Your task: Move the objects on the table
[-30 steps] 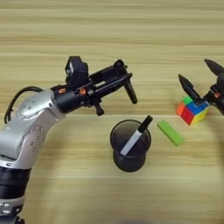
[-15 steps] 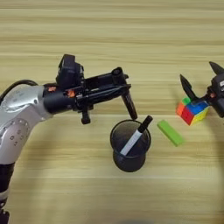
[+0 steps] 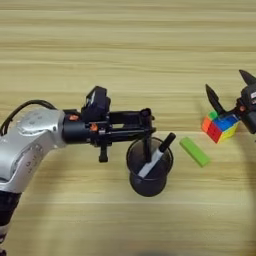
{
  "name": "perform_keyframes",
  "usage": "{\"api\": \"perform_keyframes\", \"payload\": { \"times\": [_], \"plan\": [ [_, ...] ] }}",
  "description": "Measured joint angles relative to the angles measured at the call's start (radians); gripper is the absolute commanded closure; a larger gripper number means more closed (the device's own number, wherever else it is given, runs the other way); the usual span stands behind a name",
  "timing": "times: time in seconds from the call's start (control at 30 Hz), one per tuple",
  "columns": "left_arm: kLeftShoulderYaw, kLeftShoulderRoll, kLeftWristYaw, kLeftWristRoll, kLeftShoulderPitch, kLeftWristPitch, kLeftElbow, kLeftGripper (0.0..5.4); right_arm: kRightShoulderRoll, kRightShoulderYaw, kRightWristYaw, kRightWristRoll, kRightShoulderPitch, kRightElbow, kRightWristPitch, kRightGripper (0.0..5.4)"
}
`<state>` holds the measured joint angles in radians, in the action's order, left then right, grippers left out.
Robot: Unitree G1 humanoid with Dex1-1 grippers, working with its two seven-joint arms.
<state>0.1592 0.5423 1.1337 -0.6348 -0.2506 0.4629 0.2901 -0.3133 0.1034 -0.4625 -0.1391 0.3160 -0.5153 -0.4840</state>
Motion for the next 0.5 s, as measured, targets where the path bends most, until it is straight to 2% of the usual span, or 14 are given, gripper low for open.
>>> {"api": "perform_keyframes", "payload": {
  "times": [0.17,0.5],
  "plan": [
    [0.011,0.000,0.018,0.015,0.005,-0.015,-0.009,4.36,0.000,0.000,0.000,0.000,0.000,0.001,-0.002,0.00],
    [0.052,0.001,0.036,0.083,0.026,-0.052,-0.035,4.36,0.000,0.000,0.000,0.000,0.000,0.001,-0.002,0.00]
  ]
}}
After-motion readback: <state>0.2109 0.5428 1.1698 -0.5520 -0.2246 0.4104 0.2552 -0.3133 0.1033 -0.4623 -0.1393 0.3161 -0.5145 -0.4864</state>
